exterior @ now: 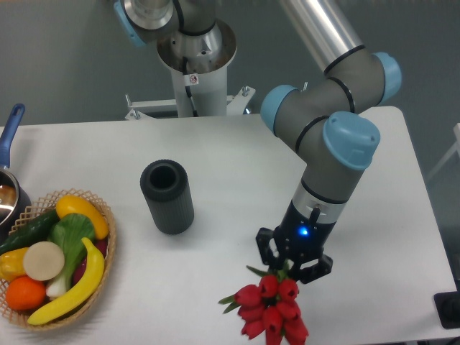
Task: Insert the flowers into the vase
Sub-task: 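Lift the red tulip bunch with the gripper and swing it toward the grey vase, then lower the tulip stems into the grey vase opening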
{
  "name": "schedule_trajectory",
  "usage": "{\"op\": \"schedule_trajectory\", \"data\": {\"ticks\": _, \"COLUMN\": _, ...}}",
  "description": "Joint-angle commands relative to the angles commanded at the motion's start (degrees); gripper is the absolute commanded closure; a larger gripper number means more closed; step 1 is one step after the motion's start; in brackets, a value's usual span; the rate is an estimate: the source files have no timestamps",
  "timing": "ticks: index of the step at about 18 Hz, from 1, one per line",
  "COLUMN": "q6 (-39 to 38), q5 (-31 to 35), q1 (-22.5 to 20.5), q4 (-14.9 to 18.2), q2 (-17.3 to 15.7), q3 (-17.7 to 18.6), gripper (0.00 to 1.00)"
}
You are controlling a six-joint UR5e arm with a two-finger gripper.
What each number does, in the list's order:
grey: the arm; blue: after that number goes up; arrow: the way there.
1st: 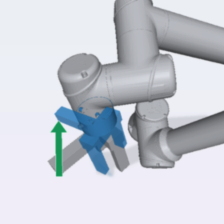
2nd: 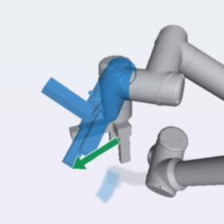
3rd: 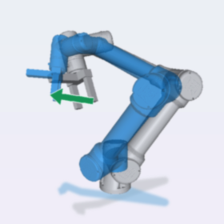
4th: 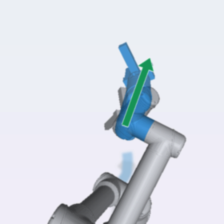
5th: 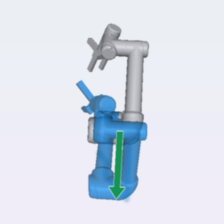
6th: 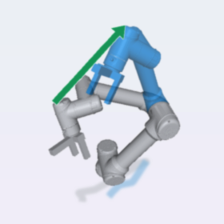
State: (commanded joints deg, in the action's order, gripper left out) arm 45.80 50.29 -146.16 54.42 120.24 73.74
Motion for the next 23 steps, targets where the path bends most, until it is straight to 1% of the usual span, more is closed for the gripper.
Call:
{"op": "schedule_trajectory", "data": {"ticks": 3, "q6": -3.2, "q5": -8.0, "q1": -0.1, "q4": -5.5, "q2": -0.2, "q3": 0.4, "gripper": 1.0}}
{"op": "schedule_trajectory", "data": {"ticks": 5, "q6": -3.4, "q5": -12.8, "q1": -0.1, "q4": -7.8, "q2": -0.2, "q3": 0.6, "gripper": 1.0}}
{"op": "schedule_trajectory", "data": {"ticks": 6, "q6": -3.4, "q5": -15.5, "q1": -0.2, "q4": -8.5, "q2": -0.2, "q3": 0.6, "gripper": 0.99}}
{"op": "schedule_trajectory", "data": {"ticks": 8, "q6": -3.4, "q5": -20.0, "q1": -0.5, "q4": -8.6, "q2": -0.3, "q3": 1.0, "gripper": 0.94}}
{"op": "schedule_trajectory", "data": {"ticks": 10, "q6": -3.4, "q5": -22.9, "q1": -0.6, "q4": -8.6, "q2": -0.4, "q3": 2.0, "gripper": 0.94}}
{"op": "schedule_trajectory", "data": {"ticks": 11, "q6": -3.4, "q5": -23.7, "q1": -0.6, "q4": -8.7, "q2": -1.6, "q3": 3.1, "gripper": 0.94}}
{"op": "schedule_trajectory", "data": {"ticks": 13, "q6": -2.5, "q5": -25.8, "q1": -1.7, "q4": -8.9, "q2": -6.2, "q3": 7.0, "gripper": 0.94}}
{"op": "schedule_trajectory", "data": {"ticks": 15, "q6": -1.9, "q5": -29.9, "q1": -2.4, "q4": -8.9, "q2": -8.9, "q3": 10.5, "gripper": 0.93}}
{"op": "schedule_trajectory", "data": {"ticks": 18, "q6": 0.1, "q5": -33.4, "q1": -4.1, "q4": -8.9, "q2": -14.4, "q3": 16.0, "gripper": 0.93}}
{"op": "schedule_trajectory", "data": {"ticks": 21, "q6": 3.4, "q5": -37.2, "q1": -5.4, "q4": -8.9, "q2": -18.9, "q3": 21.7, "gripper": 0.92}}
{"op": "schedule_trajectory", "data": {"ticks": 23, "q6": 4.7, "q5": -37.8, "q1": -5.5, "q4": -8.9, "q2": -21.3, "q3": 24.8, "gripper": 0.92}}
